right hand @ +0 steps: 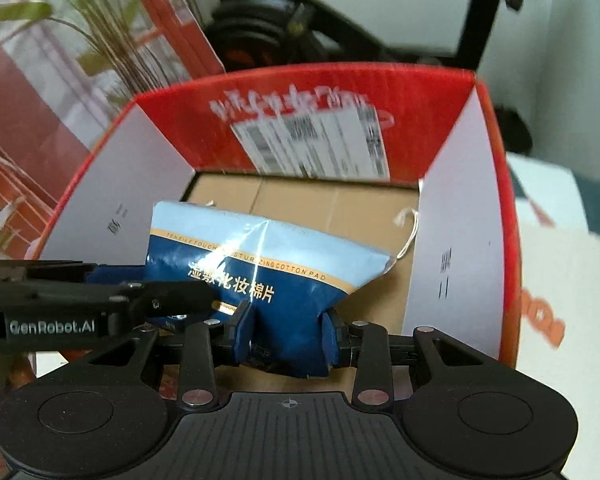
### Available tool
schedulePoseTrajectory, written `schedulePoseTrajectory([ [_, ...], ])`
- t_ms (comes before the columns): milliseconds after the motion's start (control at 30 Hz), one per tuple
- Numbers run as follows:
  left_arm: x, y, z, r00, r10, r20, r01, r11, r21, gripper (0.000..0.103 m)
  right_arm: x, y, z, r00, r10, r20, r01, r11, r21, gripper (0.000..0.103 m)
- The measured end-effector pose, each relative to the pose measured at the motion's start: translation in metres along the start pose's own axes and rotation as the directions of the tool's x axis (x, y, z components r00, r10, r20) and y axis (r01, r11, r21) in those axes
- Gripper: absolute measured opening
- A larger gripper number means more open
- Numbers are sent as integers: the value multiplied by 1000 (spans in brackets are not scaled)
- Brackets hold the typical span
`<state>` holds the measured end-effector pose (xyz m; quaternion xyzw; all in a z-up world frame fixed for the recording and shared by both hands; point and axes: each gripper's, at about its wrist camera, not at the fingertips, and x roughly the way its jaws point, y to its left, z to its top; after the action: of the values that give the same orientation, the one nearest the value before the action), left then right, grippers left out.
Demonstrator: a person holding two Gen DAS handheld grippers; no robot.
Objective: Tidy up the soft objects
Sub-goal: 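Lower the bag into the red box and open the right gripper, then grasp the black-and-clear packaged item with the right gripper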
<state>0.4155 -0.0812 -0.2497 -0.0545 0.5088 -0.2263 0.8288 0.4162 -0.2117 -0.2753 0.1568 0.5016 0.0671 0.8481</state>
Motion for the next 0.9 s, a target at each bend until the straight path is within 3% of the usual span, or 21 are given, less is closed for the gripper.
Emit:
schedulePoseTrajectory([
  [200, 6, 10, -6, 999, -5, -50, 4, 1000, -19, 58, 9, 0, -2, 997, -20, -77, 22, 999, 26, 34],
  [333, -3, 1, -8, 999, 26, -23, -25, 999, 23, 62, 6, 0, -4, 996, -49, -73, 51, 998, 27, 35],
  [600, -55, -6, -12, 994, 27, 106, -32, 999, 40, 62, -46, 12, -15, 994, -73, 78, 75, 997, -23, 37],
  [900, -137, 1, -40, 978, 19, 207, -35, 996, 77, 62, -116, 20, -64, 961, 18, 276, -7, 999, -40, 43],
])
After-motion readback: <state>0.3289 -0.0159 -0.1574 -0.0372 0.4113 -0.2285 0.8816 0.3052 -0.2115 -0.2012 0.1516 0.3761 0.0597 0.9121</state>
